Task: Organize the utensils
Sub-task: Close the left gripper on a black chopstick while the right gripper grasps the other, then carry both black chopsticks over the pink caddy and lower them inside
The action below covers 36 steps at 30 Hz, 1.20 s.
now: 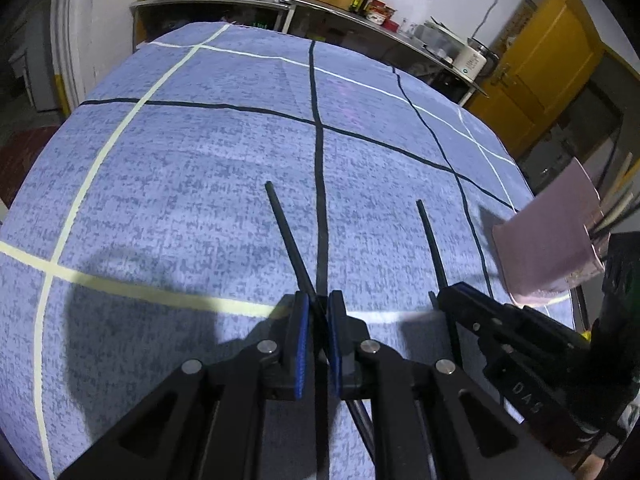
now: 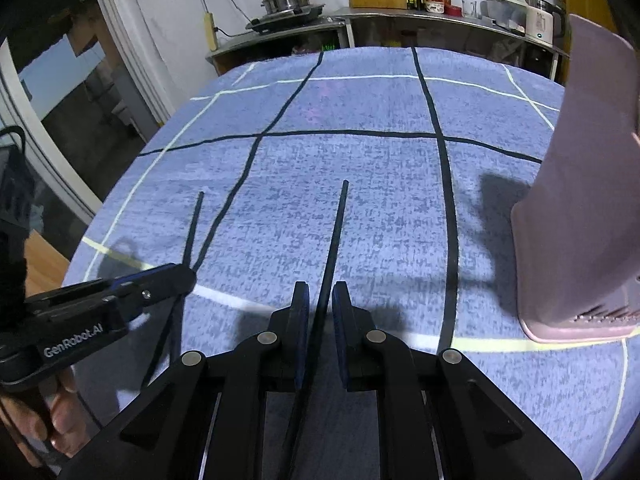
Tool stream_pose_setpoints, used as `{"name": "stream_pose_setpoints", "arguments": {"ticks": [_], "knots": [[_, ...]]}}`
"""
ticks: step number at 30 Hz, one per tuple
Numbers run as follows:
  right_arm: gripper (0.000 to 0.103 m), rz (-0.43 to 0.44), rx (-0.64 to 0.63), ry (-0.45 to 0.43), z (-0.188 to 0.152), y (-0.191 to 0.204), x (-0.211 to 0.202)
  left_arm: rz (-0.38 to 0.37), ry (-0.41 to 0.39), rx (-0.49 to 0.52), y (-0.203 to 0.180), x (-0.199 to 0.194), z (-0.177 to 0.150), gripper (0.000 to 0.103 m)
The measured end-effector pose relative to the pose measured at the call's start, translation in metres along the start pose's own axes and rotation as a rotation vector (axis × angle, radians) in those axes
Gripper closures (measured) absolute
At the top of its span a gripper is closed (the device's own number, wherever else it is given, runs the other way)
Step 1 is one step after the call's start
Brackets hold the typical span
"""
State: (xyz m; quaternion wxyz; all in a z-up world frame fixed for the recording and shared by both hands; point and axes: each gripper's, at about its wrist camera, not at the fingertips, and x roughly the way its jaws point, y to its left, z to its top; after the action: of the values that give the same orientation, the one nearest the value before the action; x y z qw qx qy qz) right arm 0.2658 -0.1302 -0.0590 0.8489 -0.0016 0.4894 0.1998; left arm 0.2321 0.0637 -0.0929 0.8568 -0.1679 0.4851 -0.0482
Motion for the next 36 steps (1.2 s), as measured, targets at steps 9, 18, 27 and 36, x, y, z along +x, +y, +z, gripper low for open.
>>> {"name": "stream_pose_setpoints", "arguments": {"ticks": [9,18,27,36], "knots": [[0.095,-0.042,-0.035,0.022,0.01,0.009,0.009,0.044,0.015,-0.002,-0.005,0.007,0.008,0.092],[0.097,-0.009,-0.026,0.031,0.012,0.007,0.003,0.012,0.021,0.009,-0.005,0.004,0.011,0.095],[0.097,0.031,-0.043,-0.059,0.011,0.017,-0.045,-0.027,-0.052,0.056,-0.02,-0.038,0.009,0.097],[0.097,0.057,-0.045,-0.174,0.012,0.025,-0.106,-0.074,-0.15,0.112,-0.037,-0.094,0.009,0.097]]}}
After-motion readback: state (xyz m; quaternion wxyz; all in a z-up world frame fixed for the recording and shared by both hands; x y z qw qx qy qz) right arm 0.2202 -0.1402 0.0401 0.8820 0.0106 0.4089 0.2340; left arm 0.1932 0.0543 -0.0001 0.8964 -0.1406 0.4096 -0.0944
